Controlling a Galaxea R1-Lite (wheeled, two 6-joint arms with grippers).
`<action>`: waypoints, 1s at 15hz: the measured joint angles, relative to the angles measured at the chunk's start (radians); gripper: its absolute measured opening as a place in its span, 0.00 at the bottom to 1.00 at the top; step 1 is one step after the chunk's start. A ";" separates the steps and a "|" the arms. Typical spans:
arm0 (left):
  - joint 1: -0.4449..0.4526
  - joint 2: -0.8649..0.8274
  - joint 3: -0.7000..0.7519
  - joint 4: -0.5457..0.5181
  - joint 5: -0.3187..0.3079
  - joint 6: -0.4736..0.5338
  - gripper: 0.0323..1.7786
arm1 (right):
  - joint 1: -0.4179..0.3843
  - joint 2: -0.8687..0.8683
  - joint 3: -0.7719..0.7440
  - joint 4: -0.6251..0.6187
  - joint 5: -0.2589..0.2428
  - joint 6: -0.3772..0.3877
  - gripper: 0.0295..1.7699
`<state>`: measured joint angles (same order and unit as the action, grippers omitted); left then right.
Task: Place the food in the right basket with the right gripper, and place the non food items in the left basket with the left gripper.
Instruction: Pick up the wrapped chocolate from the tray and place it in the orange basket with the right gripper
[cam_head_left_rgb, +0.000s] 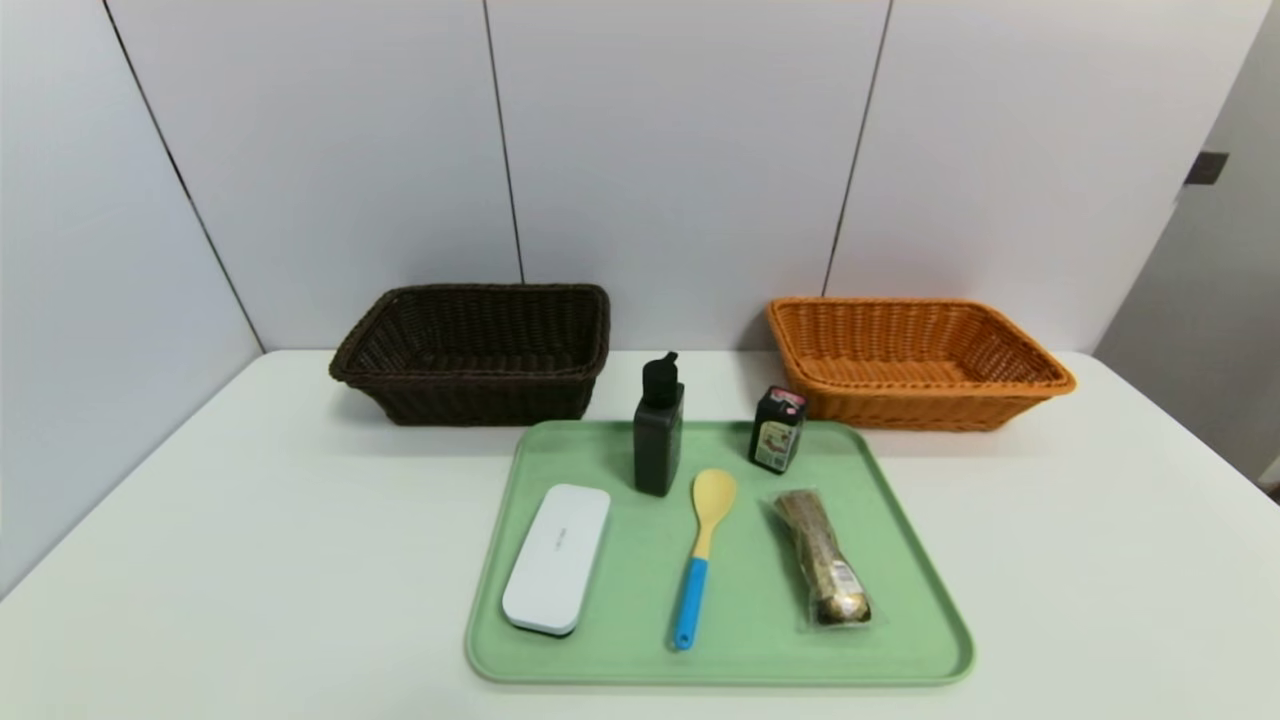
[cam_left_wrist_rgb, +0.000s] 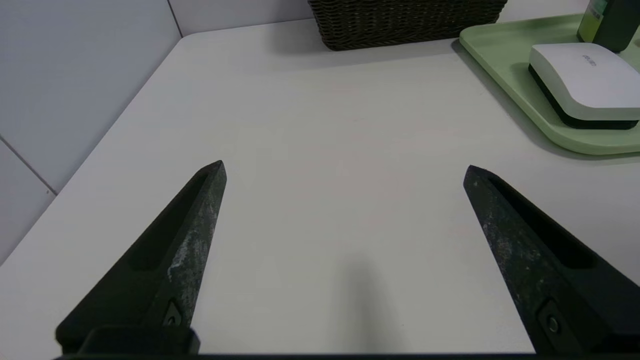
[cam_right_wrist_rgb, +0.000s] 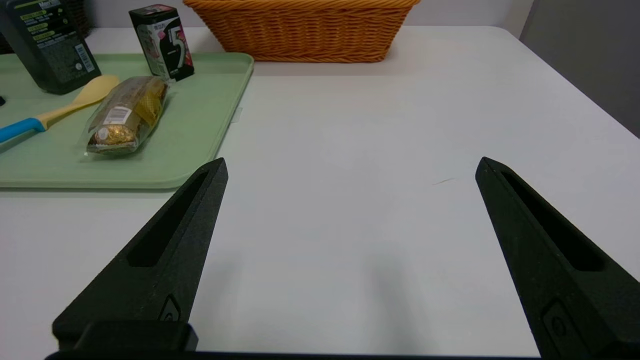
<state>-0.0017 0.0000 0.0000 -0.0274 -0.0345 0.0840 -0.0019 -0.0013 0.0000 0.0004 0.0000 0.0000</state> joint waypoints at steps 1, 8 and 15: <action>0.000 0.000 0.000 0.002 0.001 0.003 0.95 | 0.000 0.000 0.000 -0.001 0.000 -0.003 0.97; 0.000 0.198 -0.367 0.209 -0.034 0.021 0.95 | 0.002 0.169 -0.263 0.091 0.061 -0.041 0.97; 0.000 0.843 -1.105 0.565 -0.056 -0.051 0.95 | 0.028 0.890 -1.131 0.500 0.206 0.075 0.97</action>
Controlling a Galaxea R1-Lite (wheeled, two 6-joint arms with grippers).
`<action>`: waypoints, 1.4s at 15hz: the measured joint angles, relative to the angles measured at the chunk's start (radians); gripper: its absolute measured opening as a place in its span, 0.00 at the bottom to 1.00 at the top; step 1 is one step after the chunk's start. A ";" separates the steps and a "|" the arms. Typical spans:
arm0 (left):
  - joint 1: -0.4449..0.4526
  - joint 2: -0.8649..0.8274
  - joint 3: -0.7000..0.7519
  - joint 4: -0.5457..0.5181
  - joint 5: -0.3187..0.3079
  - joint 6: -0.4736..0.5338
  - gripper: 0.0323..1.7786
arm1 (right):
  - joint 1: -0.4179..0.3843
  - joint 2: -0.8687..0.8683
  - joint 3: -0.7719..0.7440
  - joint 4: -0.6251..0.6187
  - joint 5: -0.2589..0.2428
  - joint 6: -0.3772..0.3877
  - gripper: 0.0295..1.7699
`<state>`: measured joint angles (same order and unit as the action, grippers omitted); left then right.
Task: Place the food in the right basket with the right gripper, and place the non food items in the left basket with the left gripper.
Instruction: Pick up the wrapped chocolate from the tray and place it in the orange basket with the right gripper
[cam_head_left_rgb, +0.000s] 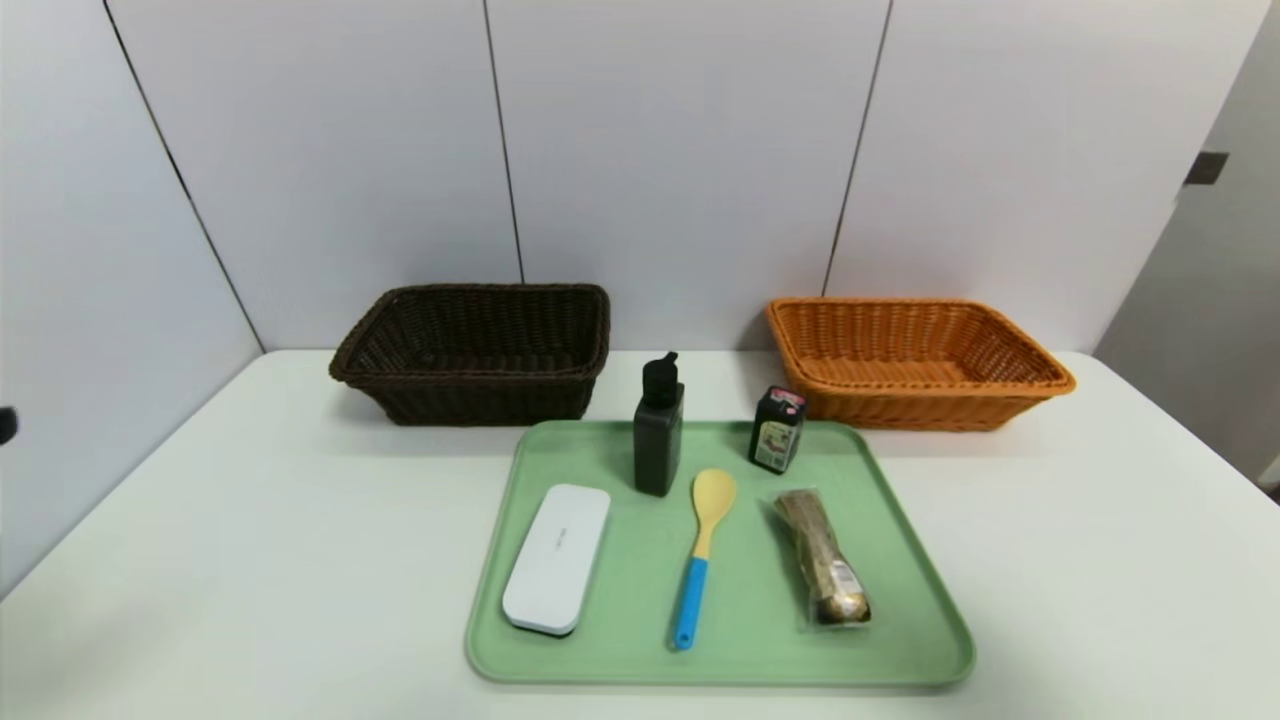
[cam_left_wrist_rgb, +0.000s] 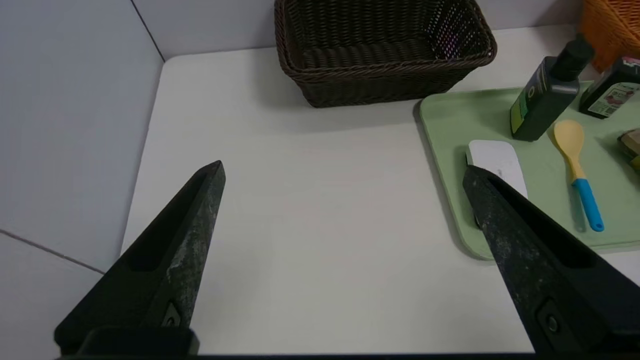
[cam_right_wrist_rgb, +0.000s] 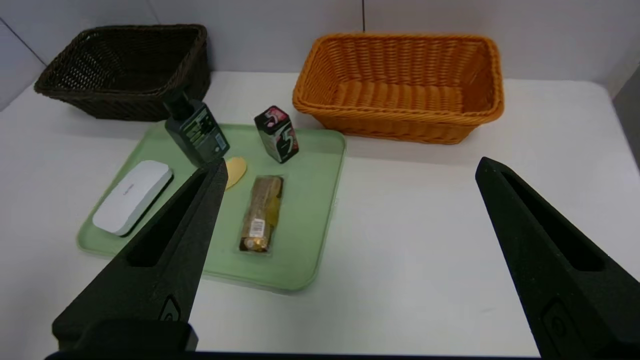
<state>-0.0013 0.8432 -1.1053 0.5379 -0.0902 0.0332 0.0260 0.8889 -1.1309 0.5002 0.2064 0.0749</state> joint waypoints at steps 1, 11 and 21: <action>-0.004 0.079 -0.048 0.020 0.000 -0.014 0.95 | 0.021 0.110 -0.099 0.053 0.004 0.013 0.97; -0.392 0.507 -0.094 -0.023 0.149 -0.327 0.95 | 0.538 0.846 -0.463 0.364 -0.330 0.294 0.97; -0.425 0.552 -0.079 -0.022 0.153 -0.341 0.95 | 0.584 1.112 -0.463 0.425 -0.340 0.423 0.97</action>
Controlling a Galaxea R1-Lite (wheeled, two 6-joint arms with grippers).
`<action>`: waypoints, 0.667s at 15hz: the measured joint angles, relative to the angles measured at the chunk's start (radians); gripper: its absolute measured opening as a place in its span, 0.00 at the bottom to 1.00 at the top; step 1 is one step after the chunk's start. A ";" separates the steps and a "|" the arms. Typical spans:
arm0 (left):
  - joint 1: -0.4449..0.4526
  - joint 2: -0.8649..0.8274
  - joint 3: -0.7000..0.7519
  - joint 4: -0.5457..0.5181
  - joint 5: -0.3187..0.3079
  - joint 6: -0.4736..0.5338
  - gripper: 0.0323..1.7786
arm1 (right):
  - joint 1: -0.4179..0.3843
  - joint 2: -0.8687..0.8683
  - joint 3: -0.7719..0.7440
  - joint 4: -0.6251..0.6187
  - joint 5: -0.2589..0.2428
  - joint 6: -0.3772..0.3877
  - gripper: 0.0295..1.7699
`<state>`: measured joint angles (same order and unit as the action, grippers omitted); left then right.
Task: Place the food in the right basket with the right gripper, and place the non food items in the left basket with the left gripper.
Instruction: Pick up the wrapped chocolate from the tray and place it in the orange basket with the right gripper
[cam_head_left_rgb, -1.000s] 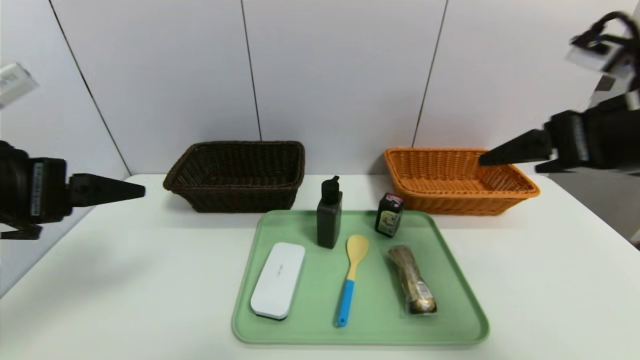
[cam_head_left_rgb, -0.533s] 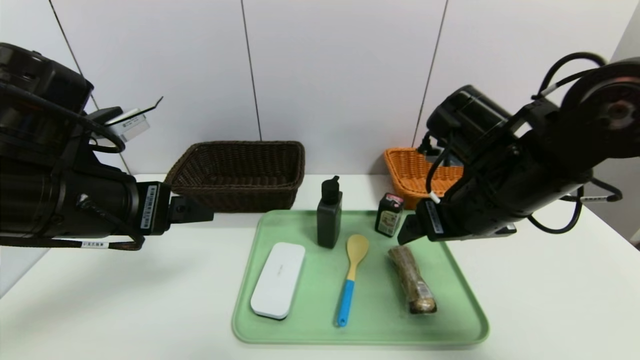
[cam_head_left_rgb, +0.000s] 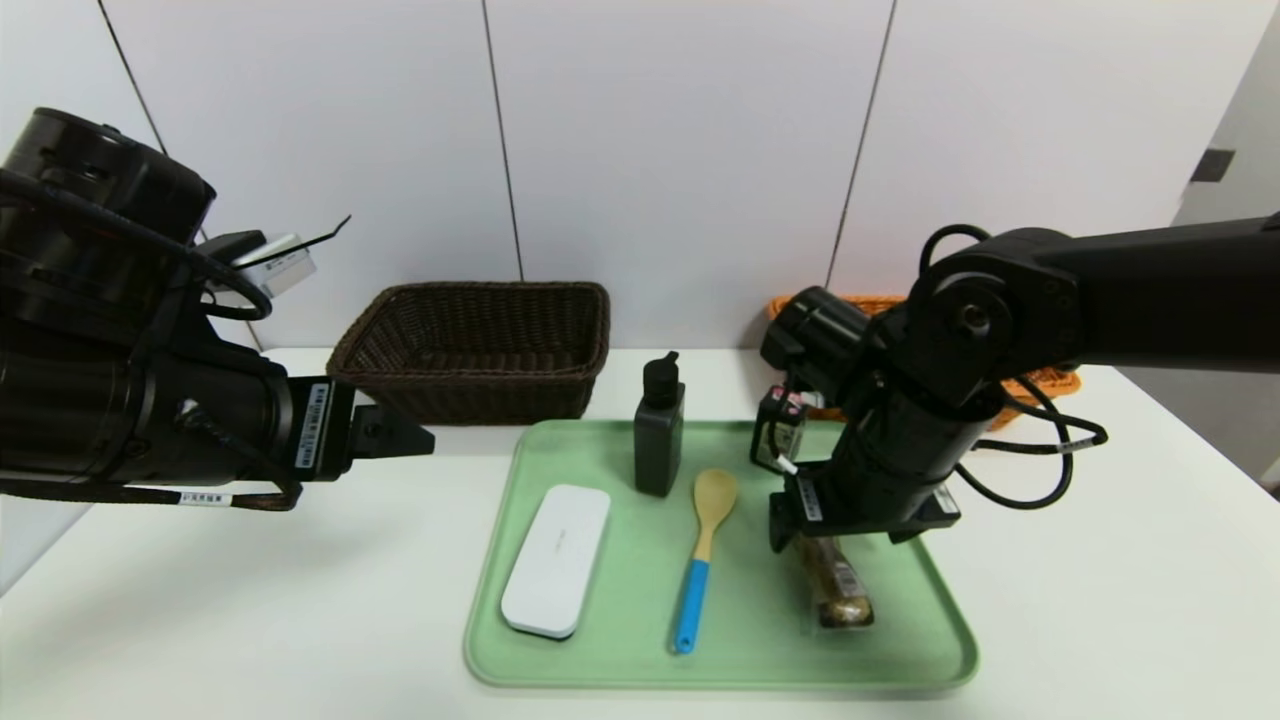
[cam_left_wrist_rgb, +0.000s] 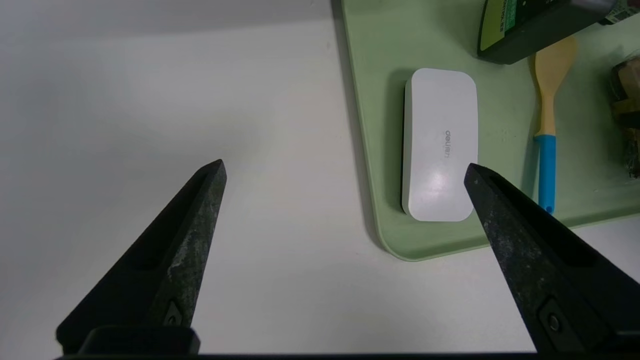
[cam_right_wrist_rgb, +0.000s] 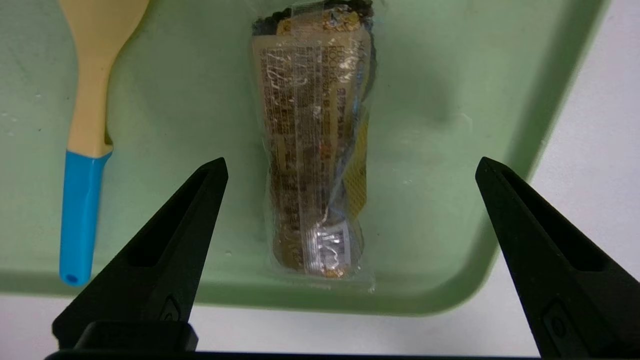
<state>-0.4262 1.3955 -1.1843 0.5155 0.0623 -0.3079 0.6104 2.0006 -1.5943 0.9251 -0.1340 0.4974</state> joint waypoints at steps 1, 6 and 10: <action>0.000 0.000 0.002 0.000 0.000 0.000 0.95 | 0.008 0.015 -0.005 0.001 -0.006 0.001 0.97; 0.000 -0.005 0.010 0.000 0.000 -0.001 0.95 | 0.041 0.079 -0.023 -0.001 -0.116 0.009 0.97; 0.000 -0.019 0.032 0.000 0.000 0.000 0.95 | 0.043 0.091 -0.033 -0.002 -0.087 0.020 0.97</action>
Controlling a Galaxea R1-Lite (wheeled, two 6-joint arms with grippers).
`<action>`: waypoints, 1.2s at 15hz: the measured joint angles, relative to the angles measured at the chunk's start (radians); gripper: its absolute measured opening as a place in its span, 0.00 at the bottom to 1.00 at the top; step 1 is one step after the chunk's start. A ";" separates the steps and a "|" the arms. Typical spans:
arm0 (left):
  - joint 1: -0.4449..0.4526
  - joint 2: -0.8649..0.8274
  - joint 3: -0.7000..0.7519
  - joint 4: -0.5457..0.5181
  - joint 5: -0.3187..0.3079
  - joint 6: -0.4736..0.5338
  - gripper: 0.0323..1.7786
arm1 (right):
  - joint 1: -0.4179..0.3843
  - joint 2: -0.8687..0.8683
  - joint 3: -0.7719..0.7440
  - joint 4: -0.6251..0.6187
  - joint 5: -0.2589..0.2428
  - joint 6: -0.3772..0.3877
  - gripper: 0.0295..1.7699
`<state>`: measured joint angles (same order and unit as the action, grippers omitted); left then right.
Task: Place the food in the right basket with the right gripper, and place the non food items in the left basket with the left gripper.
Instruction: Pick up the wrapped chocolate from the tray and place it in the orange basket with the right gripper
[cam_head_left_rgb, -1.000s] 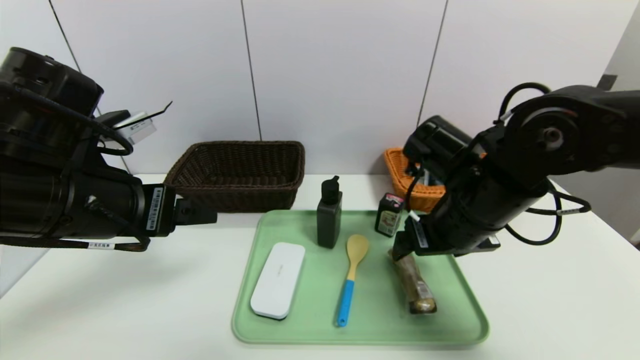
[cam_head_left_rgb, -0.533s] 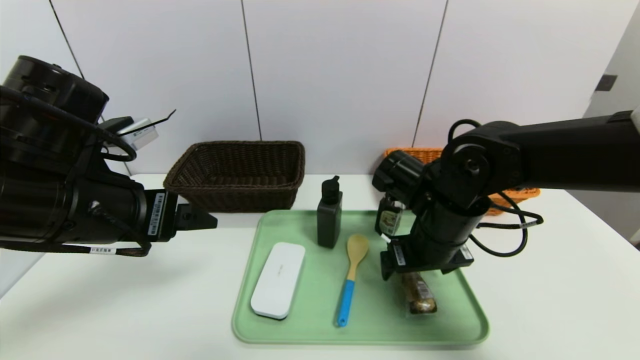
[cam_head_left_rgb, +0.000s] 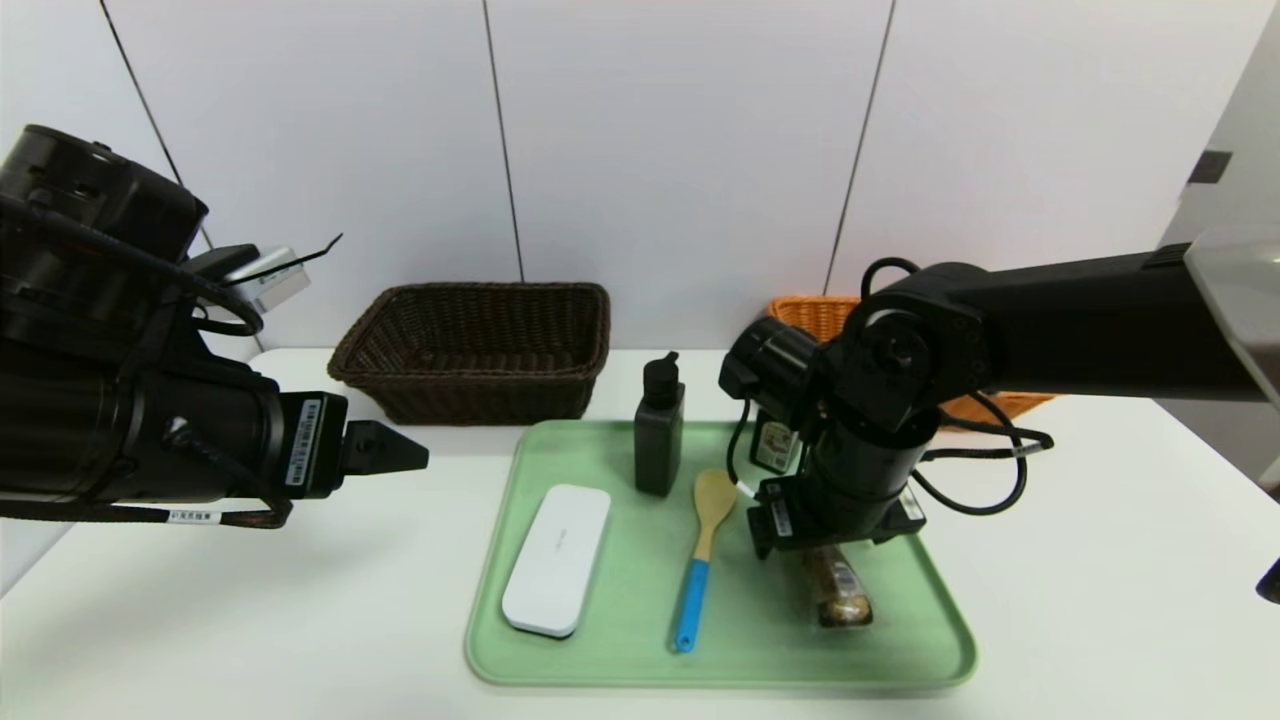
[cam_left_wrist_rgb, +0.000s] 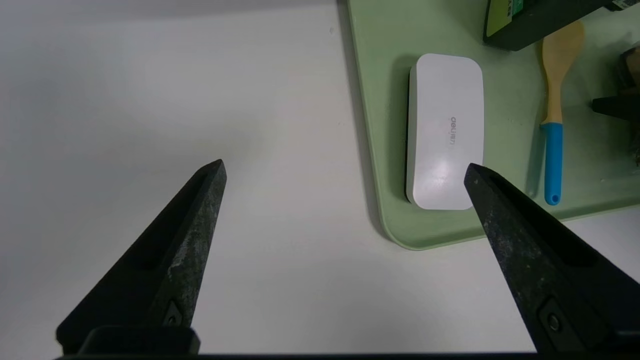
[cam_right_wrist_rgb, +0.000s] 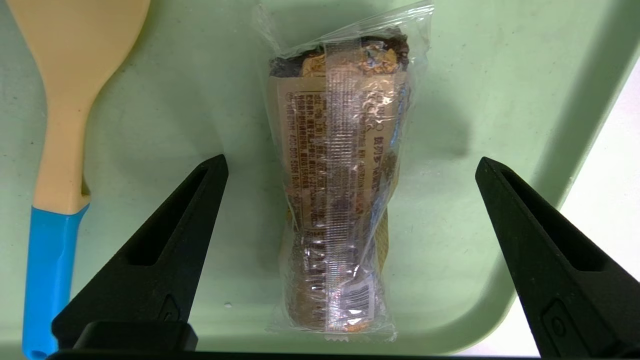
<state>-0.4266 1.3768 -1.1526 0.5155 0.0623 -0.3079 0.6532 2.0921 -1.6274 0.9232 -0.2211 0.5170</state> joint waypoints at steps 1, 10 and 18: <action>0.000 -0.002 0.005 0.000 0.000 0.000 0.95 | 0.000 0.001 0.000 0.002 0.002 0.004 0.97; 0.000 -0.012 0.034 0.000 -0.003 0.000 0.95 | -0.011 -0.011 0.001 0.006 0.077 0.027 0.06; 0.000 -0.050 0.053 0.000 -0.005 0.003 0.95 | -0.087 -0.176 0.008 0.063 0.138 0.013 0.08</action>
<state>-0.4266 1.3268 -1.0998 0.5155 0.0577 -0.3045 0.5657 1.9166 -1.6191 0.9862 -0.0828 0.5304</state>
